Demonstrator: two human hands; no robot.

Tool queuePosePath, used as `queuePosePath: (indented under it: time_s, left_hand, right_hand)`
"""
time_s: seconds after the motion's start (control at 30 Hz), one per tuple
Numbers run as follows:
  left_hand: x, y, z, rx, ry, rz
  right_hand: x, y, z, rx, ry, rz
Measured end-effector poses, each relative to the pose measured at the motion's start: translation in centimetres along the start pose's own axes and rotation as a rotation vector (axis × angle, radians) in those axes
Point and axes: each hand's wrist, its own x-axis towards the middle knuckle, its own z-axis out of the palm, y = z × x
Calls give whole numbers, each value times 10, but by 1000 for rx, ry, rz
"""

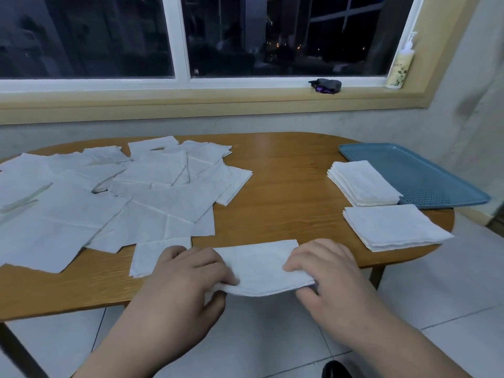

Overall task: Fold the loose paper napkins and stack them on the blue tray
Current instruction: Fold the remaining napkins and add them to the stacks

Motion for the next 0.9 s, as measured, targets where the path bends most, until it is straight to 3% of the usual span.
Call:
queuePosePath:
  time_s: [0.23, 0.37, 0.5, 0.6, 0.7, 0.8, 0.9]
  left_hand:
    - [7, 59, 3, -375, 33, -158]
    - [34, 97, 17, -481, 55, -215]
    - [71, 120, 35, -565, 8, -296]
    - [100, 133, 44, -601, -25, -321]
    - [122, 142, 52, -659, -62, -325]
    - [138, 145, 61, -727, -121, -297]
    - [150, 147, 70, -741, -179, -269]
  right_hand:
    - [-31, -1, -48, 488, 174, 253]
    - [-40, 16, -72, 541, 285, 403]
    - [-50, 38, -89, 757, 298, 414]
    - [-57, 59, -99, 750, 308, 345]
    - [-52, 81, -108, 586, 433, 339]
    - [-36, 105, -114, 581, 501, 447]
    - [-21, 129, -118, 548, 447, 542]
